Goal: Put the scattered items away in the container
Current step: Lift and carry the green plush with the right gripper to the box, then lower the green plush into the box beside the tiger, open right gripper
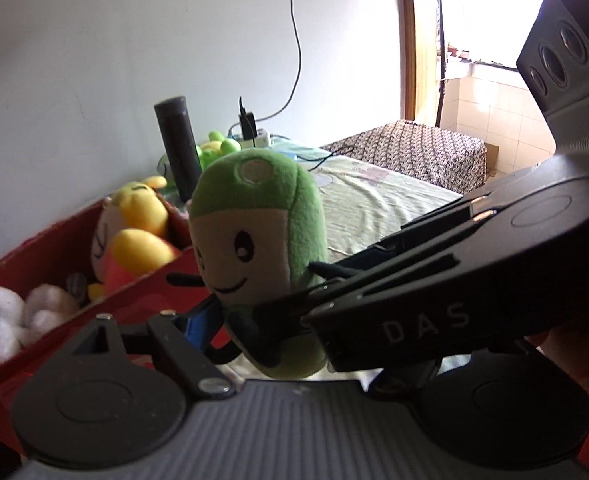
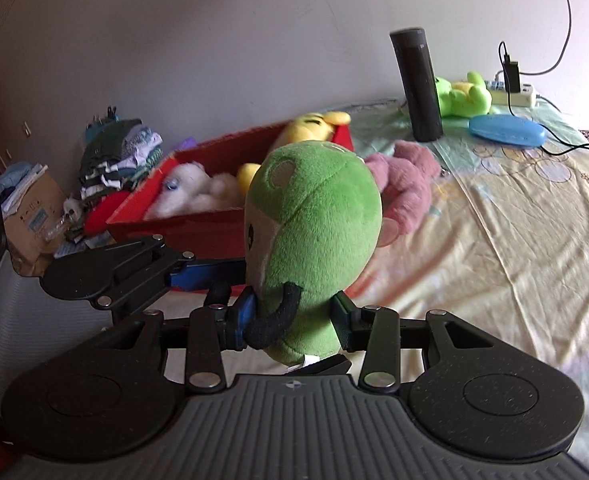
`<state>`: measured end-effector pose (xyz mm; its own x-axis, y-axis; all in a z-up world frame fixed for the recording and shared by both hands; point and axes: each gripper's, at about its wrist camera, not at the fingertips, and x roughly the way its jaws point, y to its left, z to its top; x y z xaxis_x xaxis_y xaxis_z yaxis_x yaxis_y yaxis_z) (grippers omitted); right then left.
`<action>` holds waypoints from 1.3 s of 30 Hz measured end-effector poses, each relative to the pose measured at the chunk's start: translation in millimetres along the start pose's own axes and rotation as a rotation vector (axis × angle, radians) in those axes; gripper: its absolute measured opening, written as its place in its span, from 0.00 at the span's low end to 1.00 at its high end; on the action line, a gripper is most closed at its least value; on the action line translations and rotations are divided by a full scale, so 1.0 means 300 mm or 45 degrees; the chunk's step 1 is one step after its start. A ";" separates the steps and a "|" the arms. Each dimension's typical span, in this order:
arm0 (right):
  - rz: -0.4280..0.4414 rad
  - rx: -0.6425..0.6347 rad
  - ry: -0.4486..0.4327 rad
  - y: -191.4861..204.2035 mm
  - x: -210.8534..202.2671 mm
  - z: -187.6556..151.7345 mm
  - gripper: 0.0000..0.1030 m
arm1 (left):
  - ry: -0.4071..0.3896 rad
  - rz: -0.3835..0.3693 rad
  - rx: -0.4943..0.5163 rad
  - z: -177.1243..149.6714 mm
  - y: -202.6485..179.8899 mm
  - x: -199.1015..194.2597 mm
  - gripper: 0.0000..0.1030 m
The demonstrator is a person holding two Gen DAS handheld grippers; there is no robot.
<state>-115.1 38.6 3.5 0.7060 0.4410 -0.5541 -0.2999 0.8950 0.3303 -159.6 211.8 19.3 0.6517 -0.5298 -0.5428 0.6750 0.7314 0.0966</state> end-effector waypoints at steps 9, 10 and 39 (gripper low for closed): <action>0.038 -0.009 -0.200 0.181 -0.017 0.052 0.42 | -0.153 0.037 0.032 0.022 0.156 -0.184 0.76; 0.047 -0.014 -0.211 0.196 -0.008 0.066 0.42 | -0.159 0.051 0.036 0.026 0.177 -0.189 0.76; -0.083 -0.133 0.219 0.273 0.510 0.351 0.43 | 0.131 0.096 -0.406 0.008 0.629 0.236 0.75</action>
<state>36.0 172.4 26.3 0.6091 0.3787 -0.6968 -0.3281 0.9202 0.2134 14.8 311.1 1.2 0.6467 -0.4348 -0.6267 0.4733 0.8731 -0.1173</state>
